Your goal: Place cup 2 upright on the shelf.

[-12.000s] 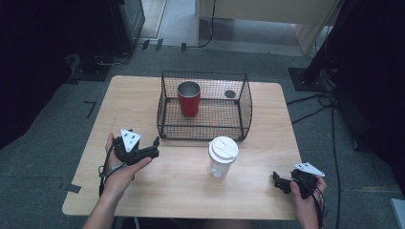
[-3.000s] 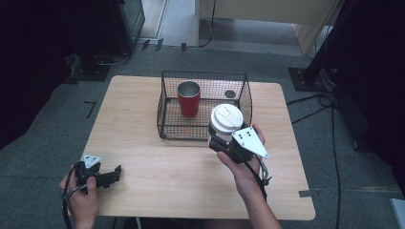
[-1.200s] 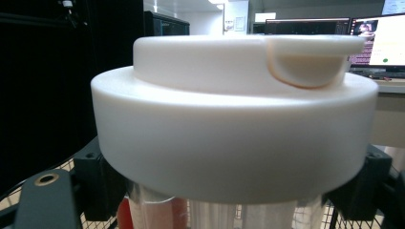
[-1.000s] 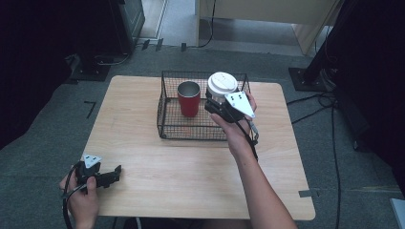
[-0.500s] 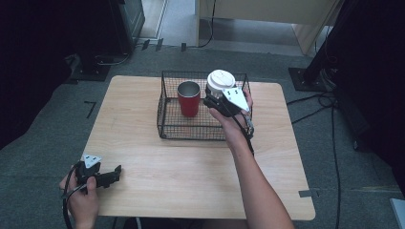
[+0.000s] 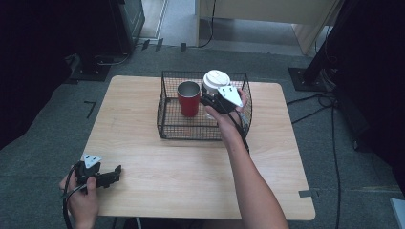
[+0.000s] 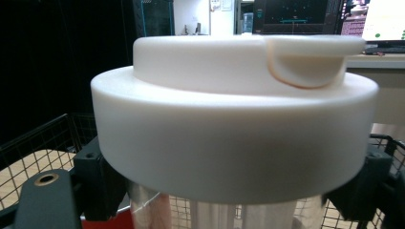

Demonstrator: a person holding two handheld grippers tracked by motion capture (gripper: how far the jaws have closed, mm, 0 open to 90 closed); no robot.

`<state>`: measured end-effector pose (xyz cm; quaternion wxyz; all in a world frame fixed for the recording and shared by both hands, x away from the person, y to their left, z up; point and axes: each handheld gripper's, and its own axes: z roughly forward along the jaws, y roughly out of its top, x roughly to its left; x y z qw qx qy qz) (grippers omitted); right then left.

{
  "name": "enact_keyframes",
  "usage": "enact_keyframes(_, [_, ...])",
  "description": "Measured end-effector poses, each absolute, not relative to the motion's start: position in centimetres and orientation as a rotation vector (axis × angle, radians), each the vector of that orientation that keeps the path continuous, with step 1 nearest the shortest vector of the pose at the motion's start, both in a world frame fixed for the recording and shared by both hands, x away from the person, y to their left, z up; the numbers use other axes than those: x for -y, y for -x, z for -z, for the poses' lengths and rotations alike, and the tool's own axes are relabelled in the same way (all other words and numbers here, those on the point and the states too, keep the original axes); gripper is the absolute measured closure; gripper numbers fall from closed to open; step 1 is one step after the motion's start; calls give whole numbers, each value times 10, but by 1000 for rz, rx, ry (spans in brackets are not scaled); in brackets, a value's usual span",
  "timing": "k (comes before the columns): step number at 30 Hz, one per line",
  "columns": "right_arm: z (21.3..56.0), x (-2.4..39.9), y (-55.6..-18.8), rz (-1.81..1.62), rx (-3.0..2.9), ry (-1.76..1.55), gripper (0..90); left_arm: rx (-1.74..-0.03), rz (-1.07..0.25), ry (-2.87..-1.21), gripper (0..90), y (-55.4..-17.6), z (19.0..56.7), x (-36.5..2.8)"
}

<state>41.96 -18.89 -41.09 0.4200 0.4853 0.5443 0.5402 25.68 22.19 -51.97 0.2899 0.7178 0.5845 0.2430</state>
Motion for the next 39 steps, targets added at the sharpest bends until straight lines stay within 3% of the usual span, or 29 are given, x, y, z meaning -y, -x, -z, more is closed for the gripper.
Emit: enact_keyframes(39, [446, 186, -454, -1228, -1471, -1322, 158, -1560, -648, -1915, 42, -257, 520, -222])
